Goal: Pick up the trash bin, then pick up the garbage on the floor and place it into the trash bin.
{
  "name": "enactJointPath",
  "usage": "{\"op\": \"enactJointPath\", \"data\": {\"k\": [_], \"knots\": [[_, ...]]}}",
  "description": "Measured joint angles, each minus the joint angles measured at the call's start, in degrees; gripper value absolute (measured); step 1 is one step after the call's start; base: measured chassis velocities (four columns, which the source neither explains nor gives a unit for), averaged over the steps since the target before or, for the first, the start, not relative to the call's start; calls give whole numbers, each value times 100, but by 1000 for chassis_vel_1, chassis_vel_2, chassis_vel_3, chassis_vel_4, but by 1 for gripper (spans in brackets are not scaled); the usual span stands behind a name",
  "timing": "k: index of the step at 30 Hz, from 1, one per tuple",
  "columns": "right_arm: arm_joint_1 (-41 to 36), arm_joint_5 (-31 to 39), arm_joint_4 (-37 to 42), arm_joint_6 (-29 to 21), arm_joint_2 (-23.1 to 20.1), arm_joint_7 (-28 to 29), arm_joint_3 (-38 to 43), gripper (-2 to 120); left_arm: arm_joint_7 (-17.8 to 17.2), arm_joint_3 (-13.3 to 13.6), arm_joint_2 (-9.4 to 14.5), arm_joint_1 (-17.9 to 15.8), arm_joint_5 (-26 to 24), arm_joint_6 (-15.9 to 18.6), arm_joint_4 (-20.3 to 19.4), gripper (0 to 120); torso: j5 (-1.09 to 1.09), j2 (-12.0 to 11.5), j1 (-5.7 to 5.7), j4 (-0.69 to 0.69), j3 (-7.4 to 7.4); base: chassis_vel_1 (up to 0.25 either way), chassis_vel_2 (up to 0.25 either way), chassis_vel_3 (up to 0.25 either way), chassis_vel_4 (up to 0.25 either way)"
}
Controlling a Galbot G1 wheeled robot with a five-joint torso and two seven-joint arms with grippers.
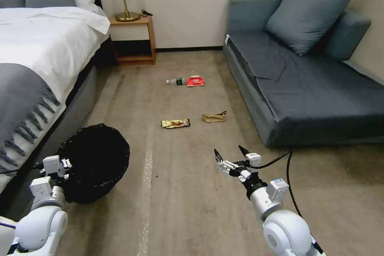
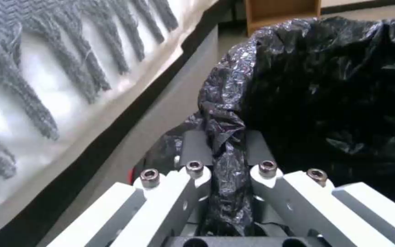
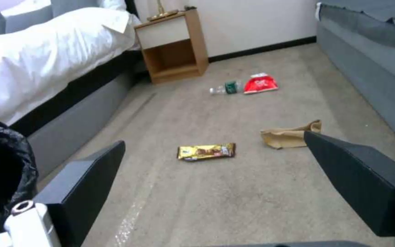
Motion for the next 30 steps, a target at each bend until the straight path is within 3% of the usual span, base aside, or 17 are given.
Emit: {"op": "enactJointPath", "data": {"k": [30], "knots": [[10, -58, -82, 73, -19, -137, -55, 100, 106, -11, 34, 19, -22, -187, 146, 6, 0, 0, -1, 0, 0, -51, 55, 56, -60]]}}
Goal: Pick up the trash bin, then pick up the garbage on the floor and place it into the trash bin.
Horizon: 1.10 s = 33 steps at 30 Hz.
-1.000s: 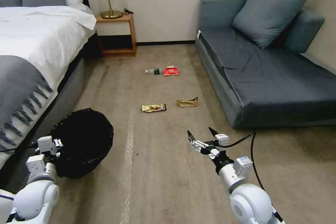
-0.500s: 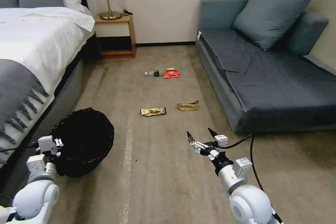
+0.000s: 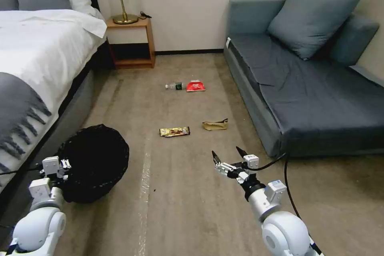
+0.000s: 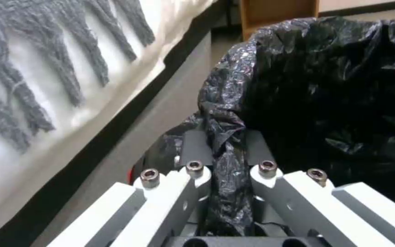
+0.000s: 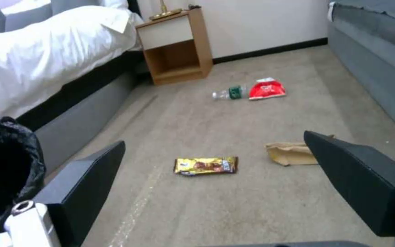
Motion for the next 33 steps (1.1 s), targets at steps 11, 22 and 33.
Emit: {"op": "enactJointPath", "data": {"k": [11, 22, 33], "knots": [[43, 3, -33, 21, -70, -22, 0, 100, -6, -19, -27, 14, 17, -1, -13, 6, 0, 0, 0, -1, 0, -79, 74, 75, -77], [43, -15, -88, 46, -56, -49, -40, 100, -17, -40, -3, 39, 22, -28, -12, 6, 0, 0, 0, -1, 0, -83, 98, 78, -81], [41, -56, -126, 67, -34, -66, -66, 100, -22, -52, 3, 34, 24, -55, 46, 6, 0, 0, 0, 0, 0, -86, 97, 94, -93]]}}
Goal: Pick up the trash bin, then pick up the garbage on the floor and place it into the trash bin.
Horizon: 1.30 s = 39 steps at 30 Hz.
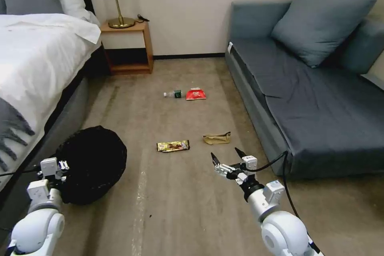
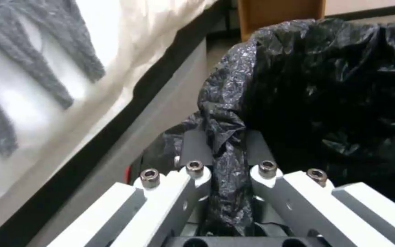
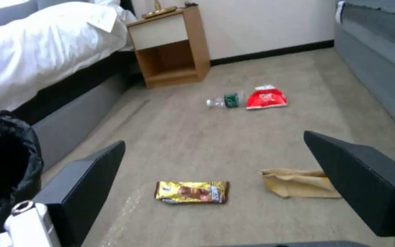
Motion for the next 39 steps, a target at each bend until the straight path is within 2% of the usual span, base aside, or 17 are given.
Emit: {"op": "enactJointPath", "data": {"k": [39], "knots": [[-8, -92, -101, 27, 16, -45, -45, 100, -6, -61, 27, -36, -12, -116, 195, 6, 0, 0, 0, 0, 0, -95, 96, 95, -95]]}}
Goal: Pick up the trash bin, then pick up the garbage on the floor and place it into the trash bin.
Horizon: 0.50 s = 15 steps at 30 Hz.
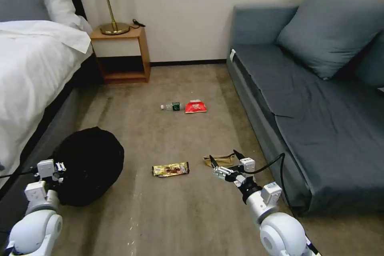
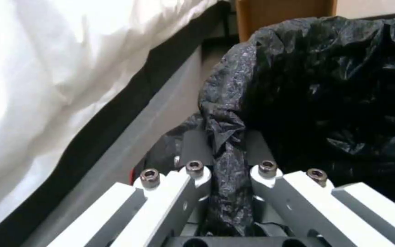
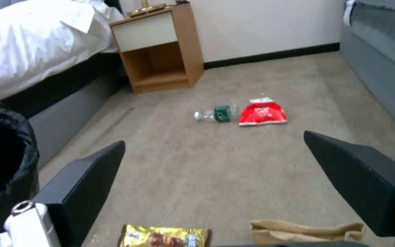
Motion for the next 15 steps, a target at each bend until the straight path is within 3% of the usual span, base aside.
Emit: {"op": "enactJointPath", "data": {"k": [15], "knots": [[-17, -68, -34, 0, 42, -3, -22, 100, -1, -12, 45, -22, -12, -83, 113, 6, 0, 0, 0, 0, 0, -94, 96, 95, -98]]}}
